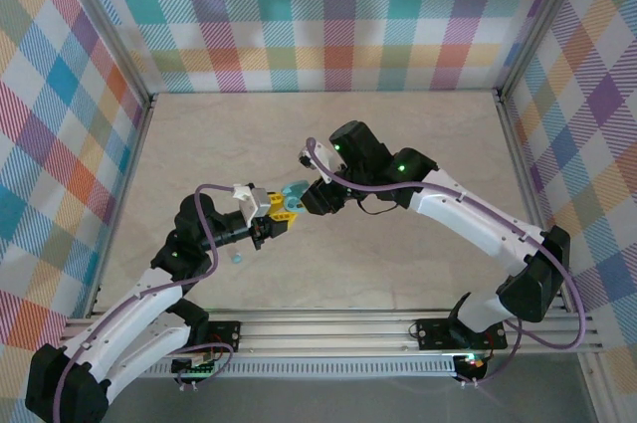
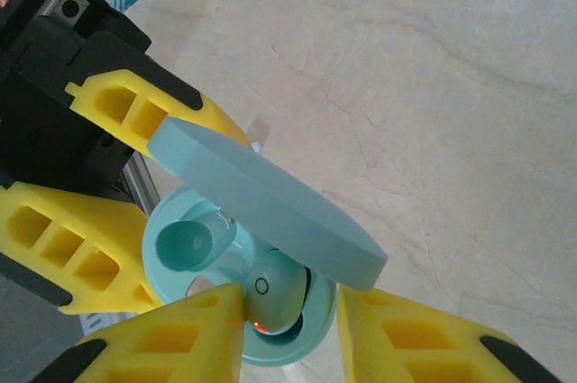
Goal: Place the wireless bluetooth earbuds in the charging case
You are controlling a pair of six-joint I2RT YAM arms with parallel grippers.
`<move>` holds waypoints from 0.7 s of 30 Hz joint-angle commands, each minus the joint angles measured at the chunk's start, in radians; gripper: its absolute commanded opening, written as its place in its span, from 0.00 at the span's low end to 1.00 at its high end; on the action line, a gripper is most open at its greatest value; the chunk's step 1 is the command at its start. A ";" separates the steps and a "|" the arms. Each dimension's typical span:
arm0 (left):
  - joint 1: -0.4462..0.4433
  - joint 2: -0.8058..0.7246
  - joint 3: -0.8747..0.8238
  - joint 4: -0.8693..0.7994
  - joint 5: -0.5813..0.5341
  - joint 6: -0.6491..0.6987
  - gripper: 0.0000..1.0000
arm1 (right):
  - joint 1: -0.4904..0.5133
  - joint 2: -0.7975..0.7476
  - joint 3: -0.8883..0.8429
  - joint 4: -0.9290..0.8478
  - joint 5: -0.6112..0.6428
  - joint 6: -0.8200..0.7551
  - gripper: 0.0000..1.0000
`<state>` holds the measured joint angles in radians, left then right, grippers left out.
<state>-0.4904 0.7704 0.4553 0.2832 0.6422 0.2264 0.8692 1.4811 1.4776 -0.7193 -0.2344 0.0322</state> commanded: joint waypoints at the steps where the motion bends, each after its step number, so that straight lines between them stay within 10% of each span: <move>1: -0.013 -0.003 0.041 0.042 0.028 0.014 0.00 | -0.002 0.021 0.029 -0.027 0.000 -0.035 0.30; 21: -0.014 -0.013 0.048 0.025 0.084 -0.005 0.00 | -0.002 0.029 0.077 -0.135 -0.100 -0.355 0.16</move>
<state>-0.4904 0.7769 0.4610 0.2638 0.6865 0.2253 0.8654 1.4940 1.5269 -0.8219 -0.2928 -0.2703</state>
